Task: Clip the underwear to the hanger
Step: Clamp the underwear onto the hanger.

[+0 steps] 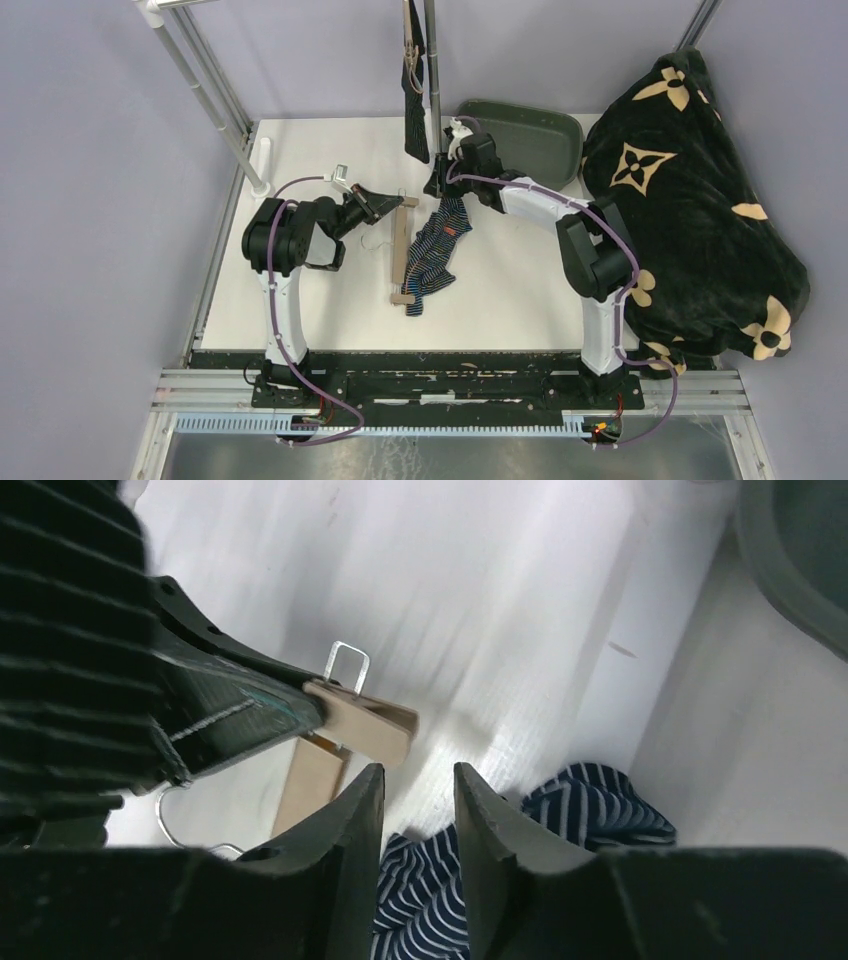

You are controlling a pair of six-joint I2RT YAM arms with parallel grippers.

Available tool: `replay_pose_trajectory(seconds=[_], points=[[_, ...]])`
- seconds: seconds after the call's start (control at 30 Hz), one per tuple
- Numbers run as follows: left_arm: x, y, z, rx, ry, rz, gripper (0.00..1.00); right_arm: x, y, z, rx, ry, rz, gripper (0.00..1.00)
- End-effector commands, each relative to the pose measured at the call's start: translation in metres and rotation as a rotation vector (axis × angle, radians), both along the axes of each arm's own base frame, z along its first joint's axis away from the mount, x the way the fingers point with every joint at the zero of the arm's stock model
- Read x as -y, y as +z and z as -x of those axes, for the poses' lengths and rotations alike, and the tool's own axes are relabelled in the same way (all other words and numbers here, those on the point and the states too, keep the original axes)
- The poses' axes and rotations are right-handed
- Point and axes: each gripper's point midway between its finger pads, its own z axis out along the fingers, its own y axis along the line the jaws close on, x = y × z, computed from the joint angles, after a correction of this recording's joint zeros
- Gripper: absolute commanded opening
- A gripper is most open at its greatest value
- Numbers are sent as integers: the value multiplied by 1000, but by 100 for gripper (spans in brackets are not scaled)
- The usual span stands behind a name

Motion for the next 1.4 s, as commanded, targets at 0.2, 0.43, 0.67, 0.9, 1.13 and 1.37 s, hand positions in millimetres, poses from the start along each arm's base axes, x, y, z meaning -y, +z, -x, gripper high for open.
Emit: replay_pose_trajectory(seconds=[0.2,0.43,0.67,0.9,1.13,1.37], points=[[-7,19,0,78,-5,6,3,64,24,4,105,-79,79,38],[-6,20,1,81,-8,9,3,79,7,16,73,-75,131,46],[-6,19,1,78,-7,9,3,94,12,23,94,-126,144,55],[-6,20,1,80,-9,12,3,98,-3,33,70,-88,182,52],[-6,19,2,79,-9,11,3,94,-20,37,65,-21,210,49],[-7,18,1,78,-8,12,3,83,-28,34,57,37,190,49]])
